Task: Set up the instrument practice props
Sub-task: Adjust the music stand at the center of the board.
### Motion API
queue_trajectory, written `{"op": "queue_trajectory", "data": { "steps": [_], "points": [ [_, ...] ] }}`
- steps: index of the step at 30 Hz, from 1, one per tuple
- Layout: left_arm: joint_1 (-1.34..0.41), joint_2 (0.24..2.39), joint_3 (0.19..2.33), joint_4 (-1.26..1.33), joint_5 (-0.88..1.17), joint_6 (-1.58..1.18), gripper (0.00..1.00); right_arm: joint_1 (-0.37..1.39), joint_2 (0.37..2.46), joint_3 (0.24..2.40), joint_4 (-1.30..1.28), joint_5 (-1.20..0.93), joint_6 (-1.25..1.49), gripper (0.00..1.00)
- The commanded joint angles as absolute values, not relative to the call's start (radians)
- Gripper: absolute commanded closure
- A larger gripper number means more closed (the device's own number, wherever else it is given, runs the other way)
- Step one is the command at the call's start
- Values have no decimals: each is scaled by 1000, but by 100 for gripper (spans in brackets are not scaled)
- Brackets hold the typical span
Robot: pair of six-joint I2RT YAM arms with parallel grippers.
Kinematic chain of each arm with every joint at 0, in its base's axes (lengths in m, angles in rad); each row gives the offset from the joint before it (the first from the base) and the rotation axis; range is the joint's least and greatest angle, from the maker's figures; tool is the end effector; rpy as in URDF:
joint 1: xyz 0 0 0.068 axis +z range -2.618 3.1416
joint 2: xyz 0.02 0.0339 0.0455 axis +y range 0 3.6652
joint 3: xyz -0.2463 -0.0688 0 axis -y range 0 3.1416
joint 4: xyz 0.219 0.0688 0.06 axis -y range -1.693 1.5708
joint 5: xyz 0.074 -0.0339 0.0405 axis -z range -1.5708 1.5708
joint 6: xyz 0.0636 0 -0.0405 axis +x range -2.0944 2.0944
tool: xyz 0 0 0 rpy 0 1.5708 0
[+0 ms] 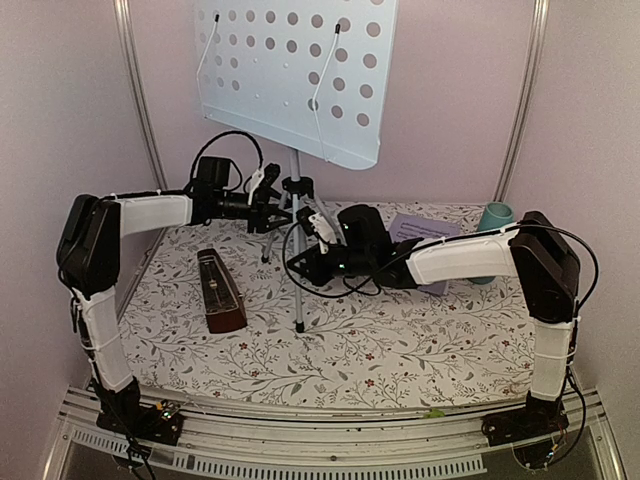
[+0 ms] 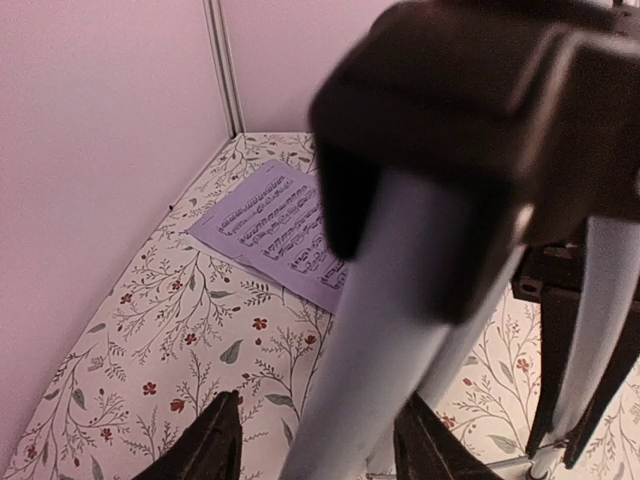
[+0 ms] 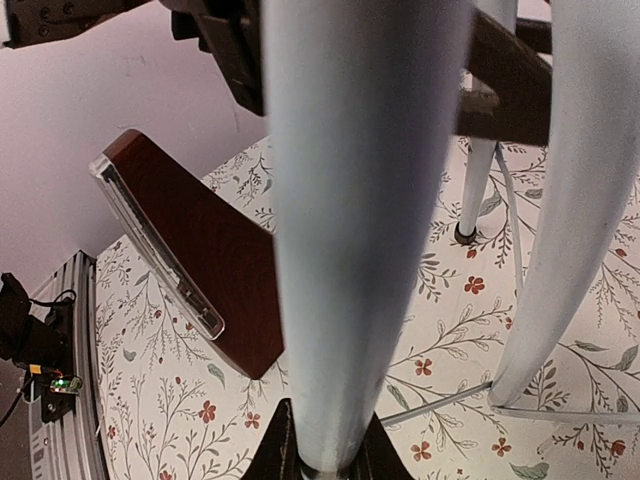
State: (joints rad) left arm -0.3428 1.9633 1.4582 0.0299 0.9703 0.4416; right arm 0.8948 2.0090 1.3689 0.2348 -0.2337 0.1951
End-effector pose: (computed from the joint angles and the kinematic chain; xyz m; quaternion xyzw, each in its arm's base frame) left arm 0.3898 -0.1948 0.2373 0.5131 0.6050 -0.3749 0.4798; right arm 0.2769 0.3687 0.2003 -0.3445 0.7570 0.3666 0.4169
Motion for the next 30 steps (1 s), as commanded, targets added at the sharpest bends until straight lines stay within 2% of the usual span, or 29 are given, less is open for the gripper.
{"op": "queue_trajectory", "data": {
  "steps": [1,3,8,12,18,26,27,30],
  "points": [
    [-360,2012,1488,-6,966,460,50,880,1994,1348,158,-253,65,100],
    [-365,2022,1503,-22,955,455,58,876,1993,1348,155,-256,65,100],
    [-367,2010,1501,-47,906,434,88,852,1988,1337,149,-275,68,100],
    [-367,1977,1452,-26,855,409,99,823,1984,1335,142,-305,74,100],
    [-371,1871,1354,30,763,365,100,795,1991,1363,111,-300,67,96],
    [-384,1749,1222,89,520,301,100,760,1996,1383,82,-252,59,82],
    [-383,1738,1203,101,501,289,100,758,1997,1387,78,-240,56,77],
    [-396,1706,1140,143,434,265,100,755,2006,1402,62,-200,52,75]
  ]
}}
